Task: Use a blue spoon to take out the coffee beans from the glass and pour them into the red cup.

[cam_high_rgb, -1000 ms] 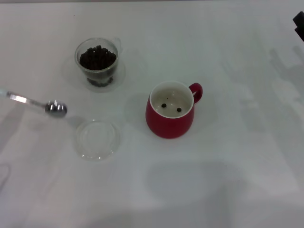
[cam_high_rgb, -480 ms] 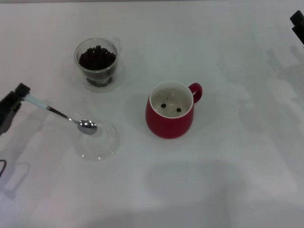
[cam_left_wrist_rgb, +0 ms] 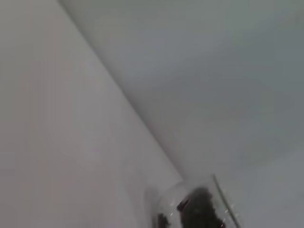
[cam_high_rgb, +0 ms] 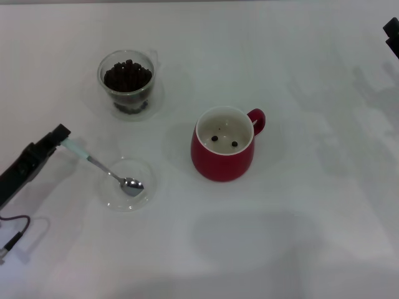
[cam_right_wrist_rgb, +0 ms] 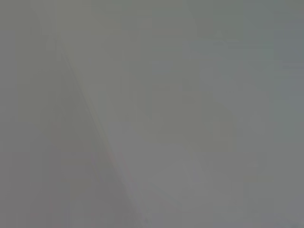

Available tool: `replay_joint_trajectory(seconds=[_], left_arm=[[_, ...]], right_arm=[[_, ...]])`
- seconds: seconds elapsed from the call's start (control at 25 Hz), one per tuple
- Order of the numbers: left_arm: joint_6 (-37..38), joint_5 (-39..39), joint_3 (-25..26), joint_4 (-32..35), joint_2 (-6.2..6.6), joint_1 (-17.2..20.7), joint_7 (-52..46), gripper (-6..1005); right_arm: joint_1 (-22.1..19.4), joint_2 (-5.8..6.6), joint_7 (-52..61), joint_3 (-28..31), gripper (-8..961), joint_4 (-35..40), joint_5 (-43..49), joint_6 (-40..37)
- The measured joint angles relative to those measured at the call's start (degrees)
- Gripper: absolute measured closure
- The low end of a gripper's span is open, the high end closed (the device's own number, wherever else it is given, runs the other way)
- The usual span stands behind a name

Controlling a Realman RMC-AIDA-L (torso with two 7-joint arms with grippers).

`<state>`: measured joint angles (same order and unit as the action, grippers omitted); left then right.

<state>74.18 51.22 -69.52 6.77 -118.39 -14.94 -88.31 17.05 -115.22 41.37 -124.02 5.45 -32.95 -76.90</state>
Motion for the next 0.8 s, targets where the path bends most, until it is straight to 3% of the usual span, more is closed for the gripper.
replay_joint_trajectory(seconds=[0.28, 0.56, 0.72, 0.8], left_arm=[[-1.9, 1.2, -0.1, -0.4, -0.31, -0.3, 0.9, 875], [-2.4, 1.0, 0.4, -0.1, -0.12, -0.4, 4.3, 791], [-2.5, -1.0, 0.5, 0.2, 0.65, -0.4, 6.1, 633], [-2.5, -5.3, 0.5, 0.2, 1.79, 0.2, 9.7, 514]], right_arm=[[0.0, 0.00, 0.0, 0.0, 95, 0.0, 0.0, 0.0], [-0.2, 0.00, 0.0, 0.0, 95, 0.0, 0.0, 0.0], [-0.4, 0.00, 0.0, 0.0, 95, 0.0, 0.0, 0.0], [-0.6, 0.00, -0.1, 0.1, 95, -0.1, -0.1, 0.0]])
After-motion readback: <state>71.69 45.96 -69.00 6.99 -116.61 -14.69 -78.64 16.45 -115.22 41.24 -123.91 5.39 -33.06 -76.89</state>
